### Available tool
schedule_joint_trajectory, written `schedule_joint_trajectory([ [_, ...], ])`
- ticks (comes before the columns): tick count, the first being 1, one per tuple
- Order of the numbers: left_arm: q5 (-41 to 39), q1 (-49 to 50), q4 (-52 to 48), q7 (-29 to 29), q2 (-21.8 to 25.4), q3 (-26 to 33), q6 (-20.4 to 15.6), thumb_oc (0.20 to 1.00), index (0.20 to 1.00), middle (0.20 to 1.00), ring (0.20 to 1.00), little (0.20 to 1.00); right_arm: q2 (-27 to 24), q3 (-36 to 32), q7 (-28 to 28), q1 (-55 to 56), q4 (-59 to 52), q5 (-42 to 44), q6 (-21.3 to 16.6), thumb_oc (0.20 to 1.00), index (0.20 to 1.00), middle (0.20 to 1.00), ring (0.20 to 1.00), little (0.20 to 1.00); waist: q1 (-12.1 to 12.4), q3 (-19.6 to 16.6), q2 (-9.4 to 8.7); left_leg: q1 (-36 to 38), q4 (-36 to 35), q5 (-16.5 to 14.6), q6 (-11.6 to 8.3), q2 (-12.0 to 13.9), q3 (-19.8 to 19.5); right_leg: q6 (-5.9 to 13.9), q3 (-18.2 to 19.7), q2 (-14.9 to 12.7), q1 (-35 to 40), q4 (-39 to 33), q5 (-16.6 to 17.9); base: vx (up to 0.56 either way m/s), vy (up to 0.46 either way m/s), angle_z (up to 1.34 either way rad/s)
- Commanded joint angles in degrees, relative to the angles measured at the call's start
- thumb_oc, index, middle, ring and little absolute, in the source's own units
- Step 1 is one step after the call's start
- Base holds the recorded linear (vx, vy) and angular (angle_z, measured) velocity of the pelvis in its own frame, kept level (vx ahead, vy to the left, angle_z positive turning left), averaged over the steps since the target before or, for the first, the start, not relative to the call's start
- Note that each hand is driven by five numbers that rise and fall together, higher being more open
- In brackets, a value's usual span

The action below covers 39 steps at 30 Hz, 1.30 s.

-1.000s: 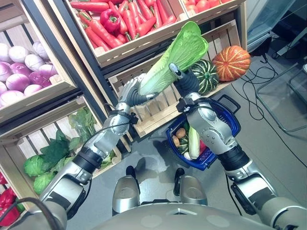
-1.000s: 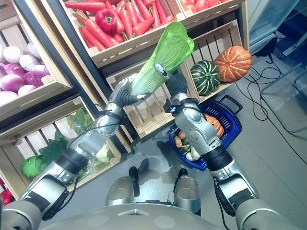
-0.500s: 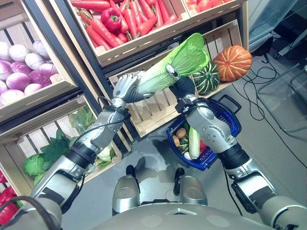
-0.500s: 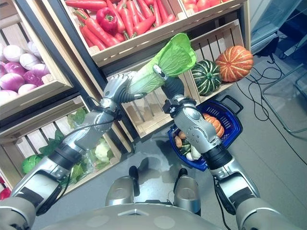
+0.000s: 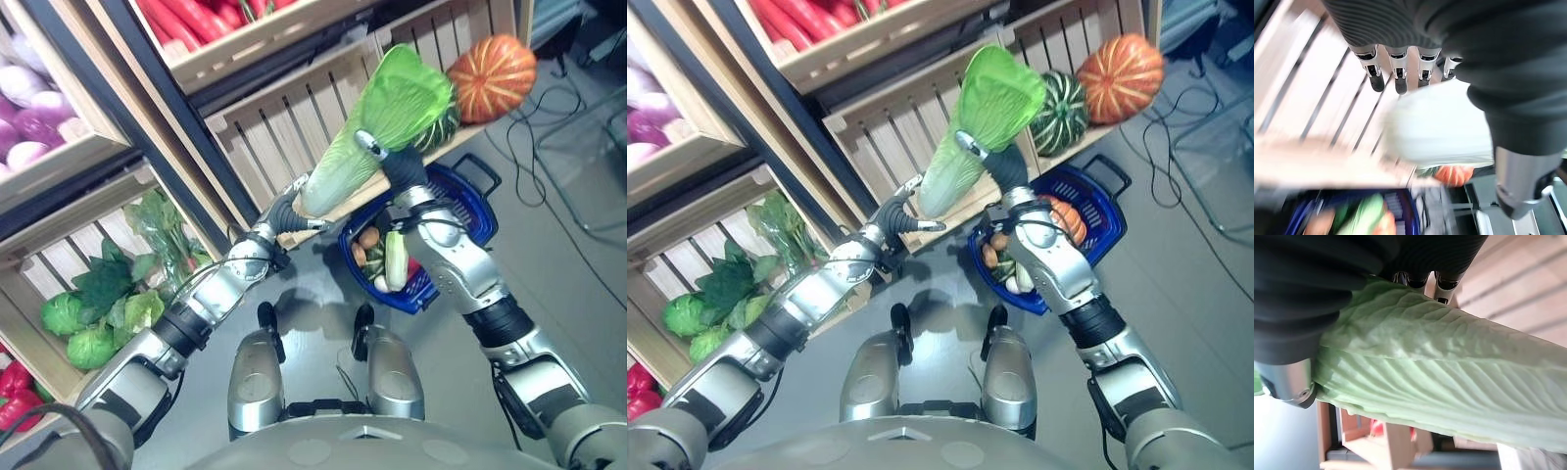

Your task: Pick up fruits and vegetables into the basket

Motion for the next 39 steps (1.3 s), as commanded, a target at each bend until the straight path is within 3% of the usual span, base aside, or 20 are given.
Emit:
schedule_joint_trajectory([
  [1,-5.6,5.1,0.0,-3.6,0.5,0.6,-3.5,1.000,1.000,1.000,1.000,1.000,-2.5,-10.2,-1.6,-2.9,-10.9,-3.9,-11.0,0.200,0.200,0.200,0.200,0.200,-1.9,-0.1,0.20,2.3,3.1,-8.3,1.35,0.4,1.9,2.30,1.1,-0.3,0.3,0.4,-1.3,-0.16,-0.019,-0.06],
  [5,-11.3,10.3,5.4,-7.1,0.5,2.2,-4.5,1.000,1.000,1.000,1.000,1.000,-9.2,-16.6,-6.1,1.9,-11.4,-8.5,-12.9,0.200,0.200,0.200,0.200,0.200,-3.6,2.2,0.62,-0.9,3.8,-7.2,0.96,1.0,2.4,1.41,1.1,0.4,-3.8,2.8,-1.7,-0.15,-0.037,-0.07],
  [11,-24.0,16.3,15.2,-14.0,-4.0,4.5,1.1,1.000,1.000,1.000,1.000,1.000,-13.0,-21.6,-13.9,7.1,-9.3,-13.7,-12.4,0.200,0.200,0.200,0.200,0.200,-4.6,2.2,1.25,-6.1,4.0,-5.9,0.57,1.3,2.9,0.57,0.8,0.8,-9.8,5.2,-2.3,-0.07,-0.047,-0.12],
  [13,-28.0,18.9,20.7,-17.1,-7.3,6.2,4.7,1.000,1.000,1.000,1.000,1.000,-14.3,-22.9,-18.7,8.5,-7.0,-16.9,-9.3,0.200,0.200,0.200,0.200,0.200,-4.6,2.2,1.92,-9.3,3.9,-4.9,0.38,1.2,2.7,0.13,0.6,0.7,-13.5,6.7,-2.7,-0.05,-0.077,-0.12],
  [14,-28.8,19.7,22.2,-18.1,-8.0,6.7,5.5,1.000,1.000,1.000,1.000,1.000,-14.7,-22.9,-19.3,8.7,-5.9,-16.6,-8.8,0.200,0.200,0.200,0.200,0.200,-4.6,2.2,2.25,-9.7,4.3,-6.0,-0.14,1.0,1.9,0.57,1.1,0.7,-14.1,7.8,-4.2,0.00,-0.048,-0.06],
  [19,-30.2,22.2,24.9,-20.5,-9.2,7.4,4.3,1.000,1.000,1.000,1.000,1.000,-16.1,-21.4,-18.1,7.4,-1.2,-14.7,-6.3,0.200,0.200,0.200,0.200,0.200,-3.9,2.2,4.80,-13.9,4.0,-4.4,-0.60,0.2,1.9,0.07,1.3,0.1,-19.5,10.6,-5.3,0.00,0.020,0.00],
  [26,-33.6,23.0,23.1,-19.6,-8.1,7.3,-2.2,1.000,1.000,1.000,1.000,1.000,-16.4,-15.9,-14.6,-0.8,12.3,-16.3,-4.5,0.200,0.200,0.200,0.200,0.200,-1.2,2.2,10.50,-20.7,4.1,-2.2,-1.03,-1.3,2.0,-0.67,2.1,-1.8,-28.3,15.6,-7.0,0.00,0.079,0.04],
  [28,-34.5,23.4,22.7,-19.6,-7.4,8.1,-3.6,1.000,1.000,1.000,1.000,1.000,-15.9,-14.5,-12.1,-3.9,18.4,-13.3,-4.3,0.200,0.200,0.200,0.200,0.200,0.1,2.2,12.59,-22.4,4.0,-1.5,-1.18,-1.9,1.6,-1.23,2.4,-2.3,-30.5,17.1,-7.5,0.02,0.076,0.03],
  [30,-34.6,23.4,22.7,-19.7,-7.3,8.2,-3.8,1.000,1.000,1.000,1.000,1.000,-15.9,-14.4,-11.9,-4.5,19.7,-13.4,-4.7,0.200,0.200,0.200,0.200,0.200,0.3,2.2,12.82,-22.6,4.1,-1.5,-1.22,-2.0,1.5,-1.30,2.3,-2.4,-30.8,17.3,-7.6,0.01,0.026,0.08],
  [35,-36.8,23.8,23.5,-20.8,-6.1,8.2,-6.0,1.000,1.000,1.000,1.000,1.000,-16.5,-11.6,-6.7,-15.4,41.1,-5.9,-3.3,0.200,0.200,0.200,0.200,0.200,3.6,2.2,17.17,-26.2,5.5,-1.4,-1.03,-3.6,0.7,-2.60,2.2,-4.1,-35.6,21.3,-8.7,0.01,0.054,0.16],
  [39,-39.3,23.8,24.7,-20.2,-6.4,8.3,-6.3,1.000,1.000,1.000,1.000,1.000,-17.0,-10.3,-6.3,-20.2,51.1,-2.8,-0.8,0.200,0.200,0.200,0.200,0.200,4.9,2.2,18.65,-27.9,6.1,-1.6,-0.76,-4.3,0.2,-2.95,2.1,-4.7,-37.5,22.3,-9.0,-0.01,0.006,0.19],
])
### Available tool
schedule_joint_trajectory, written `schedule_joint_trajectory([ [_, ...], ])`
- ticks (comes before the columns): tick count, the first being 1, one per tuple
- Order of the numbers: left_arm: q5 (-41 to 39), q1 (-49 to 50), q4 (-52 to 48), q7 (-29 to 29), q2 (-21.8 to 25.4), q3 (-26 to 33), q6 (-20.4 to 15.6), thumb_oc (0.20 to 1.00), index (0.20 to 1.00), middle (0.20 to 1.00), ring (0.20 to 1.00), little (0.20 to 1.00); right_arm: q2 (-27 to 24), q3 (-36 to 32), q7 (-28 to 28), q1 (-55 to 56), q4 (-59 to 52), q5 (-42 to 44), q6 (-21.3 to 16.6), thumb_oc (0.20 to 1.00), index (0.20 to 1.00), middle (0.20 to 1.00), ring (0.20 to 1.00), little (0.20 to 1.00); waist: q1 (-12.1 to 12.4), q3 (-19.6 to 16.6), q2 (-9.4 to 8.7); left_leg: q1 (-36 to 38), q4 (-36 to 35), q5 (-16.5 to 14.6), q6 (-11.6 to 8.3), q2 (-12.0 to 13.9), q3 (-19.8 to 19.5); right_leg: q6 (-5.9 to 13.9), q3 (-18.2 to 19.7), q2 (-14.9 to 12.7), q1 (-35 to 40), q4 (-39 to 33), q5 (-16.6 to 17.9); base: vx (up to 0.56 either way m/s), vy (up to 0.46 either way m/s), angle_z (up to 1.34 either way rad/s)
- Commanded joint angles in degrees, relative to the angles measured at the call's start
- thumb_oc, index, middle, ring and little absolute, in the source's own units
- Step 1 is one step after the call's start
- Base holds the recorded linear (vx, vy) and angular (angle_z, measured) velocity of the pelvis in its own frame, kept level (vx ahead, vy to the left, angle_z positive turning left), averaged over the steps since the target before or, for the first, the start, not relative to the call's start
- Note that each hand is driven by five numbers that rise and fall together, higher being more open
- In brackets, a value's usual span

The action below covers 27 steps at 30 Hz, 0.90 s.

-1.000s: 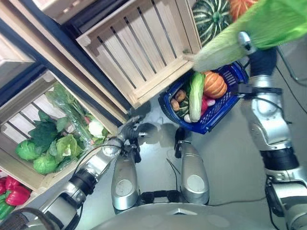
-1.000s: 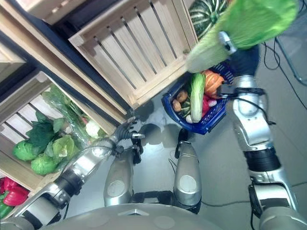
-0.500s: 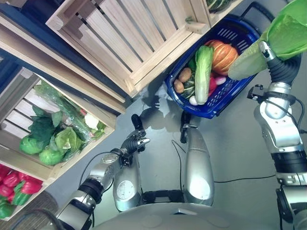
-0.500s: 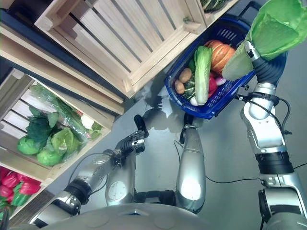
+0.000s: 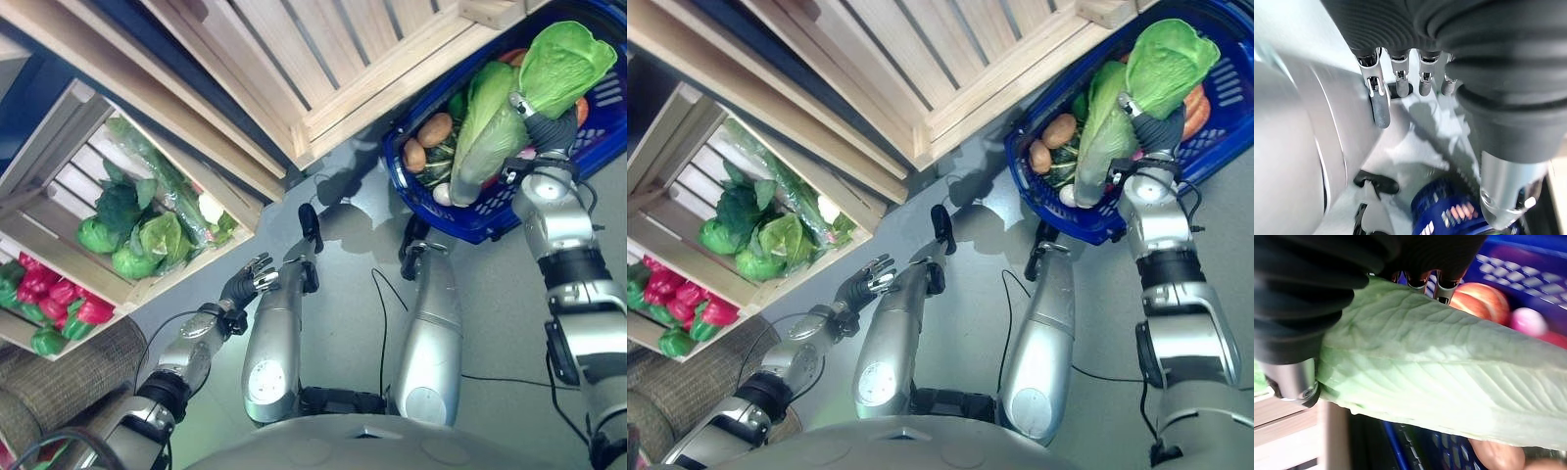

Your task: Pick up fruits and vegetables into the basket

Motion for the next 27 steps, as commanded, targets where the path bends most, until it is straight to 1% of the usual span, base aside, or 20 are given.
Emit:
schedule_joint_trajectory([
  [1,-2.4,6.6,2.1,1.0,-2.6,-3.7,-0.8,1.000,1.000,1.000,1.000,1.000,-5.5,2.4,0.4,-3.9,7.0,7.1,0.7,0.200,0.200,0.200,0.200,0.200,0.0,-1.4,10.44,-3.6,7.9,-8.5,0.09,-0.1,-2.0,0.85,-2.4,1.9,0.3,-0.4,-2.1,-0.01,-0.013,0.10],
  [2,-1.8,6.8,2.4,2.9,-2.9,-3.6,-3.5,1.000,1.000,1.000,1.000,1.000,-5.2,1.7,-0.2,-4.6,10.2,9.4,1.4,0.200,0.200,0.200,0.200,0.200,0.4,-1.4,10.90,-4.1,8.2,-8.7,0.23,-0.3,-2.1,0.65,-2.4,1.8,-0.2,0.0,-2.3,0.00,-0.024,0.10],
  [5,-3.1,7.4,1.4,4.2,-2.9,-3.5,-5.5,1.000,1.000,1.000,1.000,1.000,-5.5,-0.2,0.4,-5.2,17.9,9.3,2.6,0.200,0.200,0.200,0.200,0.200,1.5,-1.4,12.12,-5.5,8.9,-9.2,0.74,-1.1,-2.7,0.11,-2.2,1.7,-1.6,1.2,-3.0,0.01,-0.019,0.10],
  [8,-2.7,7.7,-0.2,4.7,-3.0,-3.2,-5.8,1.000,1.000,1.000,1.000,1.000,-5.1,-1.1,-0.6,-4.6,22.9,9.3,3.1,0.200,0.200,0.200,0.200,0.200,2.2,-1.4,12.75,-7.2,10.2,-9.7,1.52,-1.5,-3.0,-0.30,-1.9,1.6,-3.3,2.4,-3.3,-0.01,-0.017,0.12],
  [10,-2.1,7.8,-1.0,5.6,-2.8,-3.2,-6.5,1.000,1.000,1.000,1.000,1.000,-4.8,-2.1,-0.5,-3.7,25.1,10.2,2.9,0.200,0.200,0.200,0.200,0.200,2.4,-1.4,12.84,-8.0,11.0,-10.1,1.95,-1.6,-3.3,-0.39,-1.8,1.5,-4.0,2.9,-3.4,-0.02,-0.044,0.06],
  [13,-2.5,7.8,-1.7,5.9,-2.8,-3.2,-6.3,1.000,1.000,1.000,1.000,1.000,-4.7,-2.9,-1.3,-3.1,26.1,11.8,3.3,0.200,0.200,0.200,0.200,0.200,2.6,-1.4,12.88,-8.5,11.6,-10.4,2.19,-1.7,-3.5,-0.43,-1.6,1.5,-4.4,3.3,-3.5,-0.01,-0.017,0.11],
  [15,-2.5,7.9,-2.7,7.2,-3.0,-3.4,-6.3,1.000,1.000,1.000,1.000,1.000,-4.2,-5.3,-3.0,-1.9,27.6,16.2,3.4,0.200,0.200,0.200,0.200,0.200,2.5,-1.4,12.86,-8.9,12.0,-10.6,2.38,-1.8,-3.7,-0.29,-1.5,1.6,-4.6,3.4,-3.4,-0.03,-0.010,0.08],
  [16,-2.1,7.8,-2.6,7.5,-3.1,-3.5,-7.0,1.000,1.000,1.000,1.000,1.000,-3.8,-6.2,-3.7,-1.5,28.2,17.9,3.7,0.454,0.454,0.454,0.454,0.454,2.5,-1.4,12.81,-8.7,11.8,-10.5,2.38,-1.8,-3.7,-0.21,-1.4,1.8,-4.5,3.1,-3.3,-0.03,-0.004,0.04],
  [17,-1.7,7.8,-2.8,8.1,-3.2,-3.7,-7.5,1.000,1.000,1.000,1.000,1.000,-3.6,-7.1,-4.8,-1.1,28.6,19.6,3.6,1.000,1.000,1.000,1.000,1.000,2.4,-1.4,12.80,-8.6,11.7,-10.5,2.38,-1.8,-3.8,-0.17,-1.3,1.9,-4.2,2.9,-3.2,0.00,0.000,0.00],
  [18,-1.5,7.8,-3.1,8.5,-3.1,-3.8,-7.7,1.000,1.000,1.000,1.000,1.000,-3.4,-7.7,-5.3,-0.7,28.7,20.9,3.1,1.000,1.000,1.000,1.000,1.000,2.4,-1.4,12.81,-8.3,11.5,-10.4,2.37,-1.8,-3.8,-0.10,-1.3,2.0,-3.9,2.6,-3.0,0.00,0.000,0.00],
  [20,-1.6,7.8,-3.4,8.5,-3.1,-3.6,-8.1,1.000,1.000,1.000,1.000,1.000,-3.3,-8.6,-6.1,-0.3,28.2,22.2,0.2,1.000,1.000,1.000,1.000,1.000,2.2,-1.4,12.67,-7.6,11.1,-10.3,2.36,-1.9,-3.8,-0.02,-1.3,2.2,-3.0,1.9,-2.8,-0.02,0.019,-0.01],
  [21,-1.0,8.0,-3.5,8.7,-3.1,-3.7,-8.5,1.000,1.000,1.000,1.000,1.000,-2.8,-9.0,-6.2,-0.1,27.5,19.8,-4.2,1.000,1.000,1.000,1.000,1.000,2.1,-1.4,12.59,-6.6,10.4,-10.1,2.28,-2.0,-3.8,0.15,-1.3,2.4,-1.9,1.2,-2.5,-0.04,0.061,-0.03],
  [22,-0.8,8.2,-3.4,8.8,-3.0,-3.7,-8.6,1.000,1.000,1.000,1.000,1.000,-2.6,-9.0,-6.0,0.1,26.8,18.9,-6.3,1.000,1.000,1.000,1.000,1.000,2.0,-1.4,12.47,-5.8,9.9,-10.0,2.21,-2.0,-3.8,0.23,-1.5,2.5,-1.1,0.8,-2.4,-0.03,0.091,-0.03],
  [23,-0.3,8.3,-2.8,8.8,-3.2,-3.5,-8.8,1.000,1.000,1.000,1.000,1.000,-2.1,-8.9,-6.3,0.4,25.5,18.3,-9.3,1.000,1.000,1.000,1.000,1.000,1.7,-1.4,12.24,-4.6,9.2,-9.8,2.08,-2.0,-3.8,0.34,-1.5,2.6,0.0,0.1,-2.1,-0.02,0.087,-0.03],
  [27,0.2,8.5,-0.7,8.7,-4.2,-2.1,-8.3,1.000,1.000,1.000,1.000,1.000,0.6,-10.1,-7.0,4.9,18.7,17.8,-16.8,1.000,1.000,1.000,1.000,1.000,0.1,-1.4,10.53,-0.5,6.8,-9.2,1.53,-1.7,-3.5,0.88,-1.7,3.5,4.1,-3.2,-1.1,-0.02,0.080,-0.04],
])
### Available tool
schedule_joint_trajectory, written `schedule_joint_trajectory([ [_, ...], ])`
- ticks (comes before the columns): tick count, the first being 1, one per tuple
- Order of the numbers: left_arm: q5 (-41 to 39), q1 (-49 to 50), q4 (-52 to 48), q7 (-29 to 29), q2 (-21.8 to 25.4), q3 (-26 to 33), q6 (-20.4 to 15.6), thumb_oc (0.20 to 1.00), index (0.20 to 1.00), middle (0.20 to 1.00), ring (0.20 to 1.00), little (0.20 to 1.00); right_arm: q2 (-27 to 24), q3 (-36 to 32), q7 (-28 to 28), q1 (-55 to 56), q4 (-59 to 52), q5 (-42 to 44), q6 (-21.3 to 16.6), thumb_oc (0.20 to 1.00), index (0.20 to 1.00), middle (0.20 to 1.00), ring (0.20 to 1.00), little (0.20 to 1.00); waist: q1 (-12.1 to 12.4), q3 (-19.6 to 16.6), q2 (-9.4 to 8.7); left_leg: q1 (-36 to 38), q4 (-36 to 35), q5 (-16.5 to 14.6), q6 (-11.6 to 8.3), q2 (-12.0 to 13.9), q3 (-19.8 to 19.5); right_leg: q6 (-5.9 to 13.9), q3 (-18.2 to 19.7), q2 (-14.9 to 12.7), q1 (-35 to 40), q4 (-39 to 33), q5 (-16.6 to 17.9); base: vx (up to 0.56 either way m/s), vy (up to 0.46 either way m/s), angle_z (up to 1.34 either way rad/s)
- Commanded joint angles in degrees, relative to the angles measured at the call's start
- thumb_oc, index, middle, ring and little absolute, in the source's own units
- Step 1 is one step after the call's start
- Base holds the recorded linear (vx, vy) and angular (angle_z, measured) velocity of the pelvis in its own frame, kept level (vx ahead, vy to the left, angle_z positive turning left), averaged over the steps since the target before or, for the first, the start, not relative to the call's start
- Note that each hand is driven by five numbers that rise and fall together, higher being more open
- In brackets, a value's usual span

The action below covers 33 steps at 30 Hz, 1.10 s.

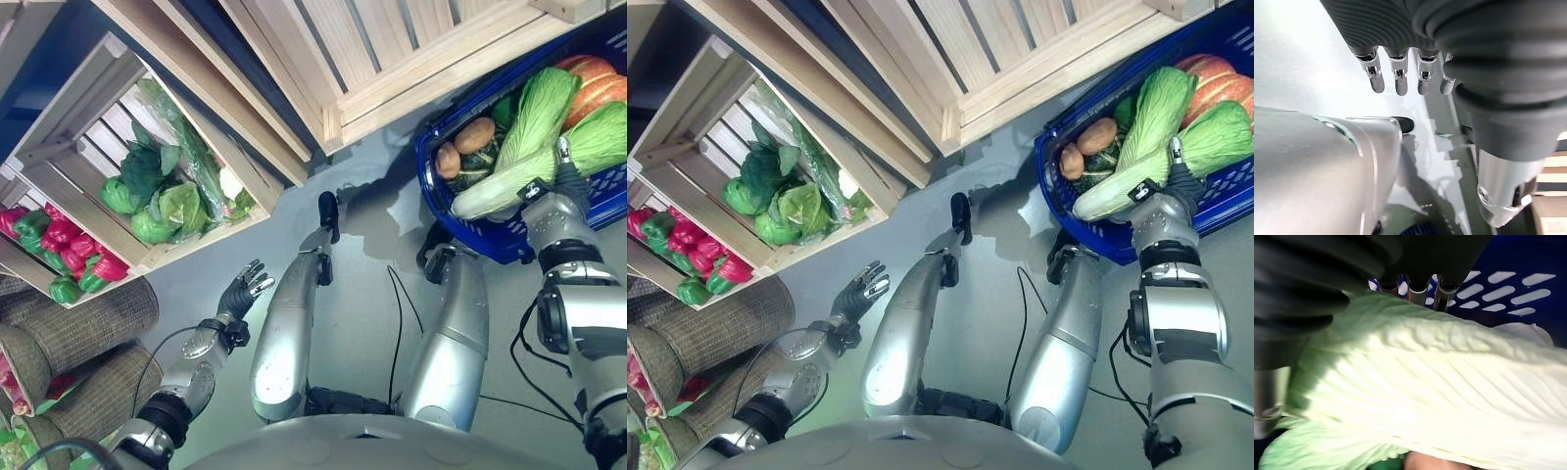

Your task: Pick up fruits and vegetables into the basket

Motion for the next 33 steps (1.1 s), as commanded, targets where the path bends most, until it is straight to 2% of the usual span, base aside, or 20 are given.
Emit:
schedule_joint_trajectory([
  [1,2.3,3.1,2.7,0.8,-4.0,0.1,-0.8,1.000,1.000,1.000,1.000,1.000,-3.6,-1.6,-2.1,5.8,-5.3,-2.5,-9.7,1.000,1.000,1.000,1.000,1.000,-3.7,-0.2,8.21,2.7,4.0,-9.2,2.37,-1.1,0.0,2.33,-0.2,4.8,6.1,-7.4,1.2,-0.02,0.060,-0.10],
  [4,4.3,2.9,4.5,1.0,-4.6,1.5,-1.2,1.000,1.000,1.000,1.000,1.000,-1.3,-2.0,-3.0,9.9,-10.5,-1.7,-13.6,1.000,1.000,1.000,1.000,1.000,-4.9,-0.2,6.62,5.8,2.2,-8.8,2.21,-0.7,0.3,2.78,-0.3,5.3,9.4,-10.3,2.5,-0.02,0.056,-0.13],
  [5,5.1,2.7,5.0,1.5,-4.6,2.1,-1.6,1.000,1.000,1.000,1.000,1.000,-0.3,-2.0,-2.9,11.9,-12.7,-1.0,-15.9,1.000,1.000,1.000,1.000,1.000,-5.4,-0.2,5.73,7.0,1.6,-8.7,2.21,-0.4,0.4,2.99,-0.5,5.6,10.8,-11.5,3.0,-0.10,-0.017,-0.14],
  [6,6.2,2.1,6.3,2.3,-4.6,3.7,-3.2,1.000,1.000,1.000,1.000,1.000,1.8,-1.9,-3.8,15.6,-17.4,-1.6,-19.1,1.000,1.000,1.000,1.000,1.000,-6.3,-0.2,4.00,8.2,0.1,-7.2,2.71,0.5,1.1,2.76,-1.2,6.3,12.4,-14.3,5.7,-0.11,-0.021,-0.12],
  [7,6.5,1.9,6.7,2.9,-4.5,4.5,-3.7,1.000,1.000,1.000,1.000,1.000,2.7,-1.8,-3.8,17.4,-19.7,-2.3,-20.4,1.000,1.000,1.000,1.000,1.000,-6.8,-0.2,3.13,9.4,-0.5,-7.1,2.74,0.8,1.4,2.98,-1.3,6.5,13.9,-15.6,6.3,-0.10,-0.022,-0.10],
  [10,6.7,1.9,7.9,3.7,-4.4,6.7,-5.1,1.000,1.000,1.000,1.000,1.000,5.6,-1.3,-5.4,22.8,-26.5,-5.3,-23.0,1.000,1.000,1.000,1.000,1.000,-8.0,-0.2,0.24,13.9,-1.9,-7.2,2.78,1.7,1.7,3.52,-1.6,7.2,19.4,-19.1,7.6,-0.02,-0.004,-0.15],
  [15,9.0,2.6,11.4,4.3,-4.7,10.8,-6.1,1.000,1.000,1.000,1.000,1.000,9.0,-1.5,-4.2,30.6,-34.1,-10.7,-25.9,1.000,1.000,1.000,1.000,1.000,-9.0,-0.2,-4.75,22.5,-4.4,-7.5,2.54,2.9,1.5,4.68,-2.4,7.9,30.4,-25.6,9.9,0.02,-0.033,-0.07],
  [18,10.9,4.2,15.0,2.3,-5.8,13.4,-6.6,1.000,1.000,1.000,1.000,1.000,11.0,-0.5,-2.3,35.6,-38.0,-16.1,-25.0,1.000,1.000,1.000,1.000,1.000,-9.4,-3.7,-7.33,26.7,-6.9,-7.5,2.20,3.3,1.7,5.44,-2.7,8.4,36.1,-30.3,10.9,0.11,-0.016,-0.16],
  [23,13.3,6.1,19.5,-0.9,-7.7,16.0,-7.0,1.000,1.000,1.000,1.000,1.000,12.2,1.9,3.3,40.9,-40.6,-23.4,-20.8,1.000,1.000,1.000,1.000,1.000,-9.6,-9.5,-9.37,32.8,-10.9,-7.7,2.04,3.5,2.6,7.01,-3.2,8.7,43.2,-35.6,11.7,0.12,0.053,-0.09],
  [25,15.3,6.7,20.8,-1.8,-8.2,16.8,-6.6,1.000,1.000,1.000,1.000,1.000,12.8,4.0,8.3,42.7,-40.5,-25.3,-16.6,1.000,1.000,1.000,1.000,1.000,-9.5,-12.1,-10.09,35.1,-12.5,-7.9,2.14,3.4,3.1,7.72,-3.4,8.6,45.6,-37.3,12.2,0.10,0.059,0.00],
  [26,15.6,6.7,21.1,-2.2,-8.3,16.9,-6.7,1.000,1.000,1.000,1.000,1.000,12.9,4.4,9.9,42.9,-40.4,-25.2,-15.6,1.000,1.000,1.000,1.000,1.000,-9.4,-12.7,-10.18,35.2,-12.8,-7.7,2.17,3.4,3.1,7.79,-3.5,8.6,45.8,-37.7,12.4,0.10,0.056,0.01],
  [28,17.0,6.5,22.3,-3.5,-8.4,17.1,-5.7,1.000,1.000,1.000,1.000,1.000,13.5,7.9,16.2,44.0,-38.1,-27.0,-11.7,1.000,1.000,1.000,1.000,1.000,-9.1,-14.9,-10.95,37.4,-13.9,-8.2,2.18,3.4,3.5,8.37,-3.8,8.3,47.9,-39.0,12.7,0.08,0.052,0.04],
  [29,17.2,6.0,23.0,-4.5,-8.3,17.0,-5.0,1.000,1.000,1.000,1.000,1.000,13.8,10.1,21.9,44.1,-36.3,-27.0,-7.9,1.000,1.000,1.000,1.000,1.000,-8.8,-15.9,-11.33,38.3,-14.5,-8.4,2.17,3.3,3.4,8.65,-3.9,8.2,48.8,-39.8,13.0,0.03,0.050,0.08],
  [31,17.6,5.1,24.2,-6.0,-7.9,16.8,-4.1,1.000,1.000,1.000,1.000,1.000,14.3,13.0,27.6,43.9,-32.8,-27.0,-4.5,1.000,1.000,1.000,1.000,1.000,-8.3,-17.2,-11.78,39.1,-15.6,-8.2,2.13,3.3,3.4,8.89,-4.5,8.2,49.6,-40.8,13.4,0.01,0.038,0.05],
  [33,18.9,2.8,27.6,-8.1,-7.7,15.4,-3.9,1.000,1.000,1.000,1.000,1.000,16.4,15.6,32.4,42.7,-21.4,-23.2,0.6,1.000,1.000,1.000,1.000,1.000,-7.2,-18.8,-12.12,40.9,-18.1,-7.6,1.91,3.3,3.6,9.27,-5.7,8.3,51.9,-42.7,13.9,0.01,0.017,0.01],
])
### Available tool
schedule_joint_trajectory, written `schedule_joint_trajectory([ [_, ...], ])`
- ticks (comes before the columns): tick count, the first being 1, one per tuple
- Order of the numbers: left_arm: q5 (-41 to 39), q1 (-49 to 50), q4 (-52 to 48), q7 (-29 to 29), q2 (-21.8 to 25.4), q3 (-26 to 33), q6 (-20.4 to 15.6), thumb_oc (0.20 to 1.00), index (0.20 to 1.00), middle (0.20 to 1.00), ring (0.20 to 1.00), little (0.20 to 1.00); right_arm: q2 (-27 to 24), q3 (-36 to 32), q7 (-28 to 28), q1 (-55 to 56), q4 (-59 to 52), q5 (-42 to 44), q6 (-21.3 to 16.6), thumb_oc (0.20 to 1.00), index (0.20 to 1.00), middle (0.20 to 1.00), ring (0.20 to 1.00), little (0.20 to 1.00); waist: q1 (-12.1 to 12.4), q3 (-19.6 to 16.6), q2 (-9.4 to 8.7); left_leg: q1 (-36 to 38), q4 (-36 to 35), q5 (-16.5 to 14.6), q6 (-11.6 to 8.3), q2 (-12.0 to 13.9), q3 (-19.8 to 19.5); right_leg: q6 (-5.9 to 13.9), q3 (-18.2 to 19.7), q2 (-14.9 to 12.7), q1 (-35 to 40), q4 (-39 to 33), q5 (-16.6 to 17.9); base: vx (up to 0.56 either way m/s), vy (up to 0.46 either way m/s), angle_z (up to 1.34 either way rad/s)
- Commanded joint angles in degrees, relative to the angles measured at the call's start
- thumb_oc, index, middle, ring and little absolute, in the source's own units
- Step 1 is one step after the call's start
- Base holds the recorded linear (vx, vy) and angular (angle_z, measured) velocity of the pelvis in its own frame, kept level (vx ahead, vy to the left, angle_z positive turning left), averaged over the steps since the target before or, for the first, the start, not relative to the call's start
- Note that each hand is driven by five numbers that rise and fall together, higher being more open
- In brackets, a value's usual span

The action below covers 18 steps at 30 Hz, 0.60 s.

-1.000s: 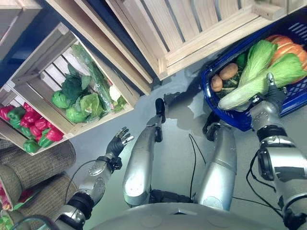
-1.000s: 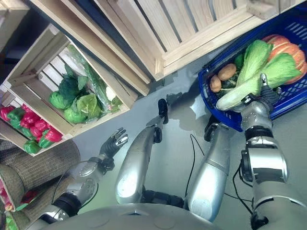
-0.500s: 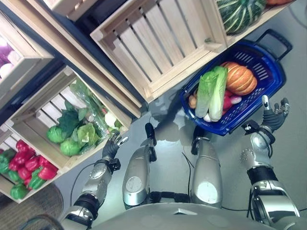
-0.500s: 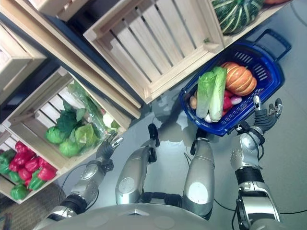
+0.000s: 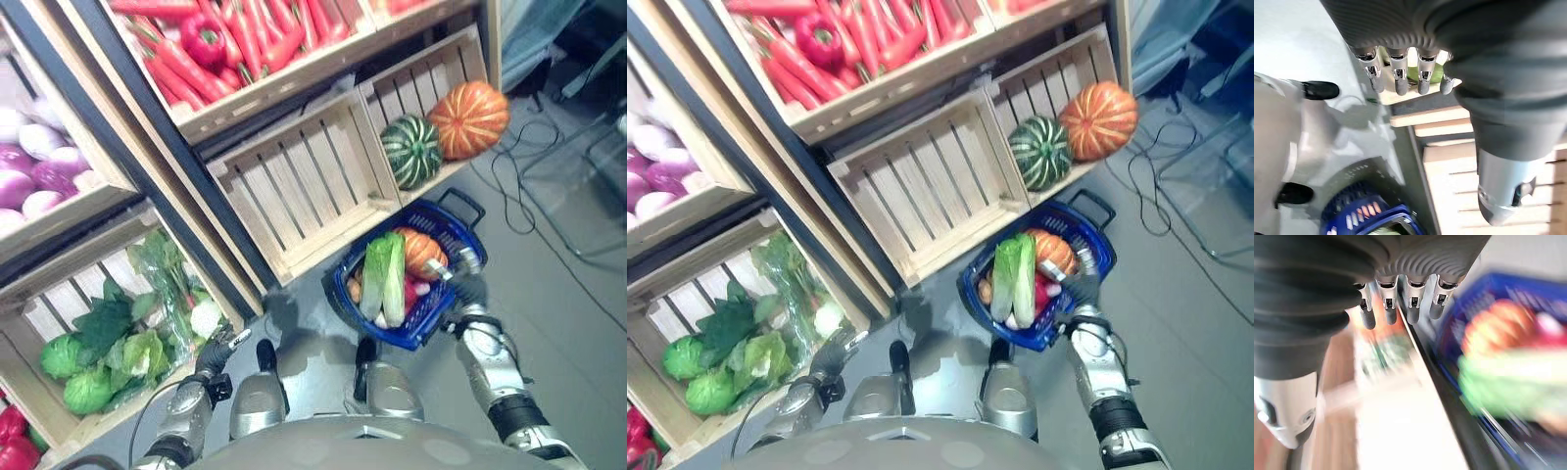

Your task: Pick up fruits and vegetables into the basket

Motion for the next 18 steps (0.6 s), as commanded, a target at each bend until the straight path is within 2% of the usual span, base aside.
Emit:
schedule_joint_trajectory([
  [1,2.4,-3.0,3.4,-3.3,0.9,-0.5,-0.1,1.000,1.000,1.000,1.000,1.000,2.1,1.2,7.5,-2.5,6.9,2.8,5.4,1.000,1.000,1.000,1.000,1.000,0.7,0.2,-0.93,1.3,1.3,-5.8,0.96,-0.5,0.8,2.89,-1.7,-1.8,3.0,-2.4,1.9,0.01,0.040,0.07],
  [2,2.7,-3.9,4.7,-3.9,0.8,-1.1,0.2,1.000,1.000,1.000,1.000,1.000,3.0,1.8,9.1,-3.0,11.5,2.2,6.1,1.000,1.000,1.000,1.000,1.000,1.1,-0.2,-0.91,1.8,0.7,-5.7,0.90,-0.5,0.9,2.93,-2.2,-1.7,3.7,-3.1,2.0,0.00,0.060,0.12],
  [4,3.5,-5.6,8.6,-5.2,-0.4,-2.3,0.1,1.000,1.000,1.000,1.000,1.000,5.7,2.4,11.8,-3.9,21.3,3.4,10.9,1.000,1.000,1.000,1.000,1.000,1.7,-1.2,-0.74,2.9,0.2,-5.9,1.06,-1.0,0.9,2.84,-3.0,-1.5,5.1,-4.2,2.3,0.01,0.084,0.13],
  [6,4.0,-6.3,10.5,-5.5,-1.0,-2.5,-0.1,1.000,1.000,1.000,1.000,1.000,7.1,2.4,13.0,-4.0,26.6,0.3,10.4,1.000,1.000,1.000,1.000,1.000,1.8,-1.7,-0.55,3.4,0.4,-6.2,1.21,-1.3,1.2,2.75,-3.4,-1.6,5.7,-4.8,2.5,-0.01,0.072,0.01],
  [8,4.3,-6.7,12.2,-6.4,-1.4,-2.6,0.4,1.000,1.000,1.000,1.000,1.000,7.7,2.7,14.1,-4.2,29.9,-1.2,13.0,1.000,1.000,1.000,1.000,1.000,2.0,-2.1,-0.30,3.8,0.5,-6.6,1.40,-1.7,1.2,2.64,-3.8,-1.6,6.3,-5.5,2.6,-0.01,0.075,-0.06],
  [10,3.9,-7.0,12.8,-7.2,-1.8,-2.5,2.1,1.000,1.000,1.000,1.000,1.000,8.1,1.5,16.0,-4.1,32.0,2.3,17.2,1.000,1.000,1.000,1.000,1.000,2.0,-2.6,0.00,4.3,0.6,-7.0,1.66,-2.0,1.1,2.47,-3.9,-1.5,7.0,-6.0,2.7,0.01,0.066,0.02],
  [11,3.8,-6.9,13.2,-7.9,-2.0,-2.3,2.7,1.000,1.000,1.000,1.000,1.000,8.3,0.6,16.4,-3.9,32.7,5.0,18.2,1.000,1.000,1.000,1.000,1.000,2.0,-2.9,0.15,4.6,0.6,-7.1,1.71,-2.2,1.2,2.41,-4.1,-1.4,7.3,-6.2,2.7,0.02,0.050,0.03],
  [14,4.4,-6.6,14.6,-8.4,-2.6,-2.1,3.2,1.000,1.000,1.000,1.000,1.000,8.3,-1.1,16.6,-4.0,33.9,6.2,19.0,1.000,1.000,1.000,1.000,1.000,1.8,-3.4,0.35,5.2,0.3,-7.3,1.93,-2.6,1.6,2.46,-4.2,-1.3,7.8,-6.6,2.7,0.00,0.024,0.00],
  [18,5.4,-6.8,16.0,-8.2,-2.8,-2.0,5.6,1.000,1.000,1.000,1.000,1.000,7.6,-0.5,19.0,-3.9,35.9,0.3,18.5,1.000,1.000,1.000,1.000,1.000,1.5,-3.9,0.77,5.9,0.1,-7.7,2.42,-3.0,1.6,2.20,-4.1,-1.0,8.3,-6.6,2.3,0.00,0.035,-0.04],
])
